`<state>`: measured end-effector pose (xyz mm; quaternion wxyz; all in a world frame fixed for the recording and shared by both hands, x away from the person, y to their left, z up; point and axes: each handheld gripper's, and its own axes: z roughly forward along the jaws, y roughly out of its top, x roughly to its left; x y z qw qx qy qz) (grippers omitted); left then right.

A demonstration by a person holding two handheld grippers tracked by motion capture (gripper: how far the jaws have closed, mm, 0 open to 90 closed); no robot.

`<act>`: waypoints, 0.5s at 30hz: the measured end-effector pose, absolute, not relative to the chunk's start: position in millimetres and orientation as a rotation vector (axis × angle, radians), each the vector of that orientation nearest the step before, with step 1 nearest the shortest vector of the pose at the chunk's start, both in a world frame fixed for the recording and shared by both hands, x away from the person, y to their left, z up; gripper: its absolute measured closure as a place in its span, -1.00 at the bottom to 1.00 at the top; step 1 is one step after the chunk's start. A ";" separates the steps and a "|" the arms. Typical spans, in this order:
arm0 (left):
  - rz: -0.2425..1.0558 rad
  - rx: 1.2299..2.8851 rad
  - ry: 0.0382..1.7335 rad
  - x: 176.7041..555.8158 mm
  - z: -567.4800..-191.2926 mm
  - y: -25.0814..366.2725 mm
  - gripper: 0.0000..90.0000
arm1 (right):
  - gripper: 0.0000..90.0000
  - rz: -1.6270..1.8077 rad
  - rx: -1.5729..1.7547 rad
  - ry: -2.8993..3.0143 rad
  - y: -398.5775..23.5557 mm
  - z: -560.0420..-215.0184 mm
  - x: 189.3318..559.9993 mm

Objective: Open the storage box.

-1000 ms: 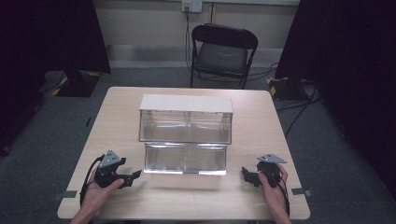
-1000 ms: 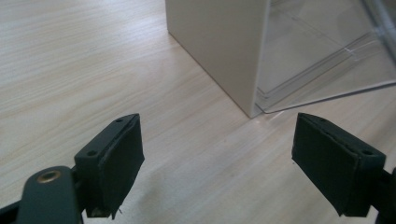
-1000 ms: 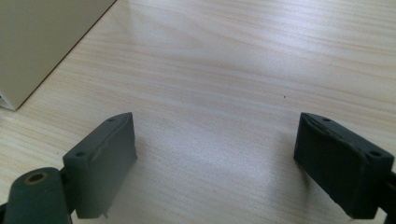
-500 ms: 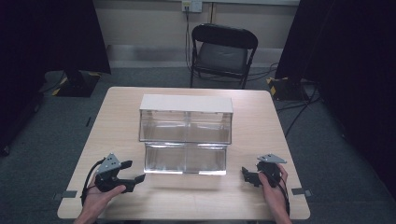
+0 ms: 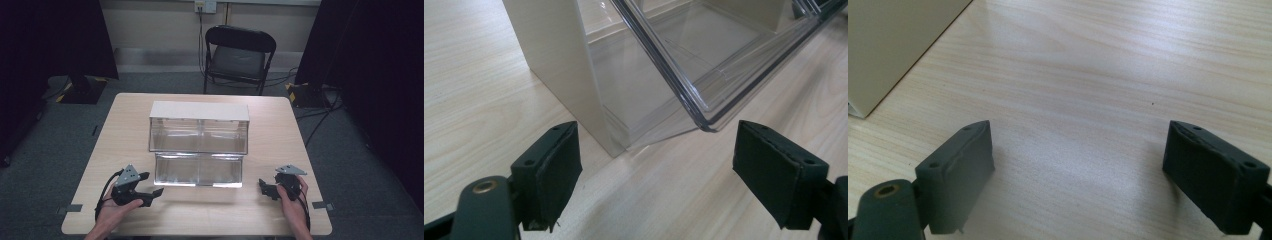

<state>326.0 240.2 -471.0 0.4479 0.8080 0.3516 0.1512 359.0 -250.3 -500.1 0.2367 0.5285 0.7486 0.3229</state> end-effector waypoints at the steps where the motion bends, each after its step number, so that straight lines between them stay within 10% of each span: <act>1: 0.373 1.996 0.880 326.9 -471.3 239.9 -0.58 | -0.73 0.885 1.448 2.052 -250.3 -500.1 359.0; 15: 0.368 1.948 0.873 331.2 -471.5 238.8 -0.62 | -0.73 0.885 1.449 2.052 -250.3 -500.1 359.0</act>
